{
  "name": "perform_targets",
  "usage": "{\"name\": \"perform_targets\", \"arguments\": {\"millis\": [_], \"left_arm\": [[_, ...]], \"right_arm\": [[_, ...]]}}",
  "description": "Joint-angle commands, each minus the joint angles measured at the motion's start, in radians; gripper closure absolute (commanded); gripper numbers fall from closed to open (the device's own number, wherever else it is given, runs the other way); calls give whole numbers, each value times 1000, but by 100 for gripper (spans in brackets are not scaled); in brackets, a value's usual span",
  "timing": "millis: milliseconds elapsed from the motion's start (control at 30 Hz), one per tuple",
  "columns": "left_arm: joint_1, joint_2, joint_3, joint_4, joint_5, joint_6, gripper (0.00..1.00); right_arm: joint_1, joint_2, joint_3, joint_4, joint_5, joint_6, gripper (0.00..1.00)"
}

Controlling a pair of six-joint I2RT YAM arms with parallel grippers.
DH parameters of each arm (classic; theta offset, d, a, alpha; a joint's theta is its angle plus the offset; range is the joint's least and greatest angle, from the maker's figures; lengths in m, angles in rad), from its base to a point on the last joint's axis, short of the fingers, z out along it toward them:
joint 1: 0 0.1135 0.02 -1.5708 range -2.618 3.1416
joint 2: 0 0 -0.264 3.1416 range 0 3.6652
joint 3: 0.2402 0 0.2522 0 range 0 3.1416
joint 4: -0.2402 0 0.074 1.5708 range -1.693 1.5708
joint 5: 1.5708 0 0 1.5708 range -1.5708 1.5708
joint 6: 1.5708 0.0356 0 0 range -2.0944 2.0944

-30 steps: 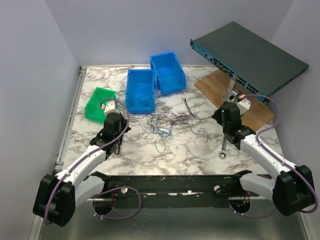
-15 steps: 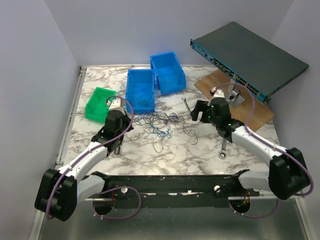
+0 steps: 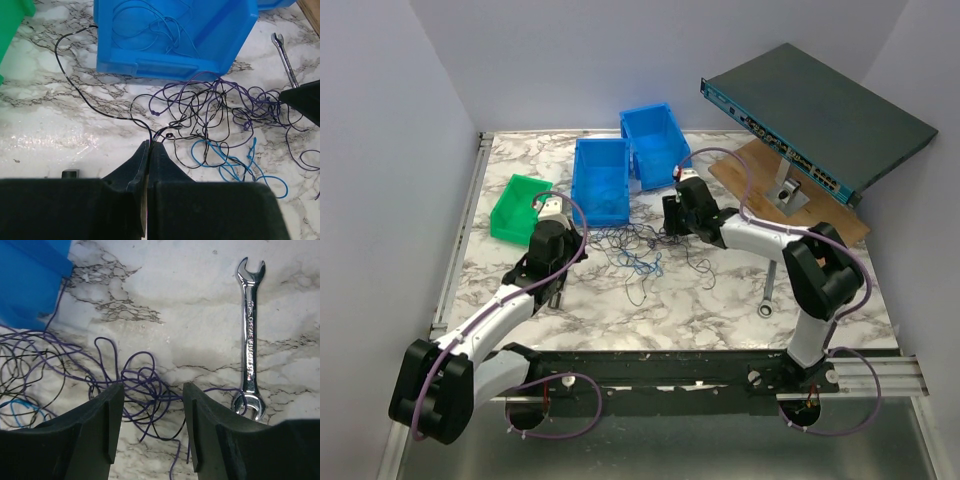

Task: Untangle the cables

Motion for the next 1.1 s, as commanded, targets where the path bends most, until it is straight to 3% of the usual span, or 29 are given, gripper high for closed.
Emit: {"name": "perform_targets", "arguments": {"millis": [0,133,233,400,467,667,867,1067], "left_arm": [[0,-18,-7,13,29,12,100],[-1,-12,0,7,36,10,100],[0,-11,1,2,29,8,100],[0,-44,9,-80,-157,-52,100],[0,-80,-8,-101,-242,-84,100],[-1,-179,-60,-136,-430,-169,100],[0,-197,-49,-230,-581,-263,100],[4,-255,-74,-209,-578,-246,100]], "right_arm": [[11,91,72,-61,15,-50,44],[11,161,105,-70,26,-55,46],[11,188,125,-93,46,-38,83],[-1,74,24,-50,299,74,91],[-30,-9,-37,-50,391,167,99],[-159,-299,-290,-41,550,386,99],[-182,-552,-455,-70,716,499,99],[-181,-709,-534,-37,735,524,99]]}}
